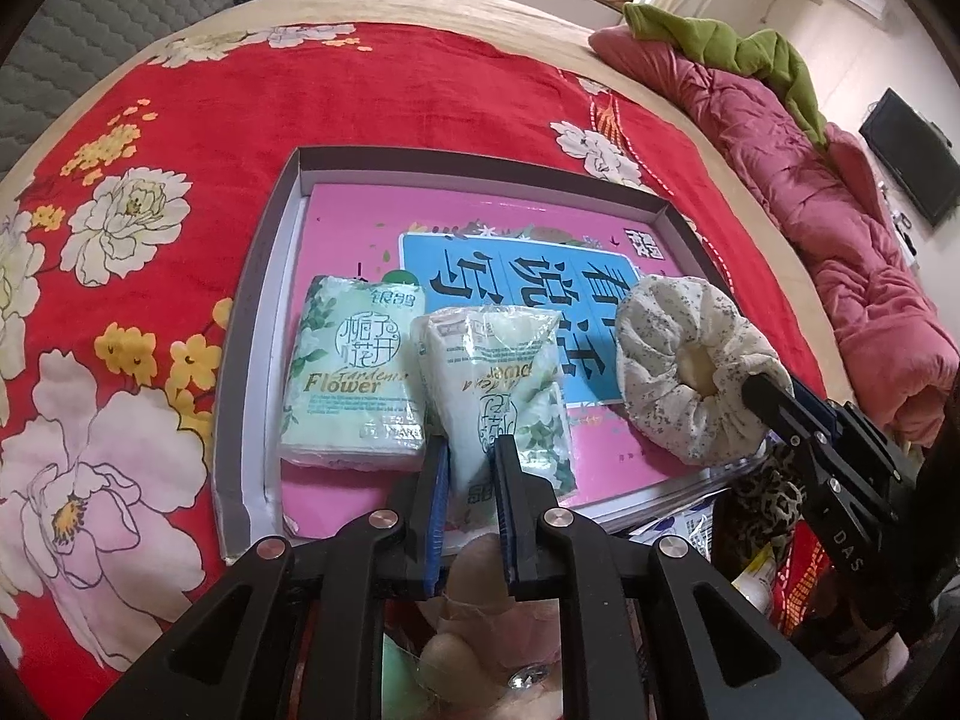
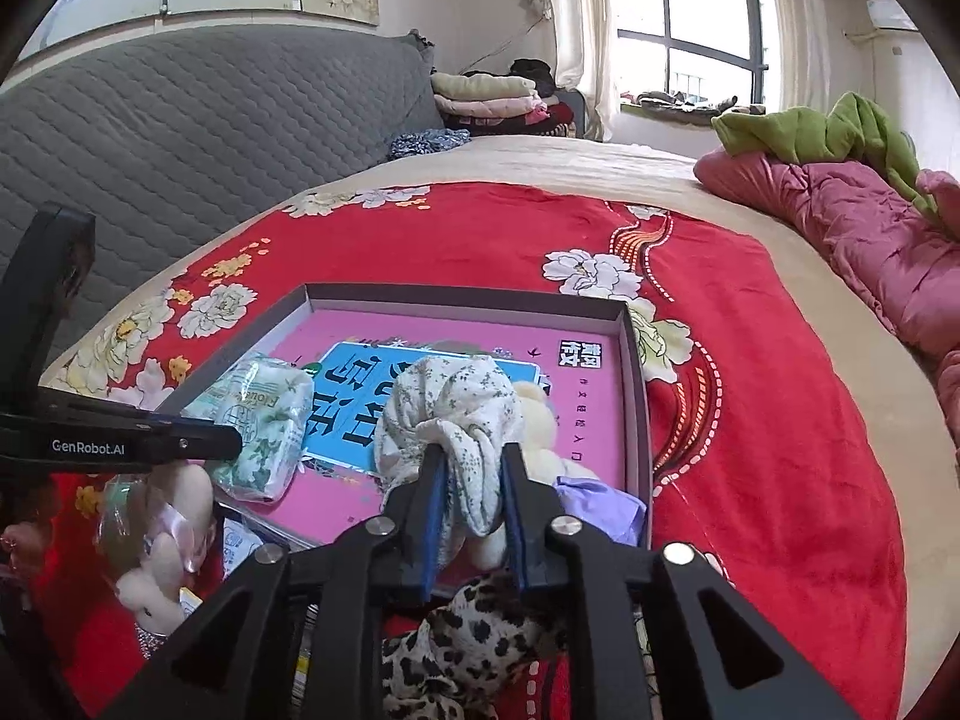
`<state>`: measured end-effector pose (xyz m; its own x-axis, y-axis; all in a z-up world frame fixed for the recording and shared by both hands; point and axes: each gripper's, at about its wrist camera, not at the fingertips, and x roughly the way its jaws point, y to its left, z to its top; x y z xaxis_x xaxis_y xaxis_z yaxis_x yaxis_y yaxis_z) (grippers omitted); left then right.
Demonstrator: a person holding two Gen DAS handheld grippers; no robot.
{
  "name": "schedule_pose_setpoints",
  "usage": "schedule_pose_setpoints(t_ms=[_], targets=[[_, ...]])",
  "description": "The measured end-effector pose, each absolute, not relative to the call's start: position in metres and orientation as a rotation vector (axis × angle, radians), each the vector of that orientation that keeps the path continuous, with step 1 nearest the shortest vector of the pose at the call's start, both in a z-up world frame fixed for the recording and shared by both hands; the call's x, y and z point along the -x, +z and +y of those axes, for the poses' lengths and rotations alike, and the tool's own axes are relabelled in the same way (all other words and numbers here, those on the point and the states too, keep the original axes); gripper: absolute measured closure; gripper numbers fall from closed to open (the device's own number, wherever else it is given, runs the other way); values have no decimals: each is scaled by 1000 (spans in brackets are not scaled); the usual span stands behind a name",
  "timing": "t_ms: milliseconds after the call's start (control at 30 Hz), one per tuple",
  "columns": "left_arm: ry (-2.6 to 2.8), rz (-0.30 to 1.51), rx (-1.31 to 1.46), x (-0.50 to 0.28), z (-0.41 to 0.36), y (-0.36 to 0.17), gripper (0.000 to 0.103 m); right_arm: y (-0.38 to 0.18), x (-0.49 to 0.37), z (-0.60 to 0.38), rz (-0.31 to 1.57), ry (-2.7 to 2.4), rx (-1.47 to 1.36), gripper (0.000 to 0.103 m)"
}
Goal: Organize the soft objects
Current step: 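Lower the tissue pack with left gripper while right gripper lowers the scrunchie, releasing both in the box, then withdraw both open grippers from the box back toward the pile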
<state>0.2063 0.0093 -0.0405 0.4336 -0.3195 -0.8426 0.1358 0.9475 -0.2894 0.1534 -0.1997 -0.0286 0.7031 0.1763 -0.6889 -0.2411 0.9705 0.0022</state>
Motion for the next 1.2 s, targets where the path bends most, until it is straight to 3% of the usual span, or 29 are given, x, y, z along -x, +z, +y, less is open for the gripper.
schedule_pose_setpoints(t_ms=[167,533,700,1000,1200], targets=[[-290,1096,191,-207,10,-42,86,-29,-153,-199,755,207,102,79],[-285,1099,166,-207,6,-41,79,-21,-146,-205,724,163,109,56],[-293,1093,171,-205,8,-39,58,-11,-142,-207,695,133,115,50],[-317,1072,176,-197,12,-30,44,1,-137,-210,679,104,102,40],[-327,1052,178,-192,15,-24,36,6,-134,-209,675,90,98,39]])
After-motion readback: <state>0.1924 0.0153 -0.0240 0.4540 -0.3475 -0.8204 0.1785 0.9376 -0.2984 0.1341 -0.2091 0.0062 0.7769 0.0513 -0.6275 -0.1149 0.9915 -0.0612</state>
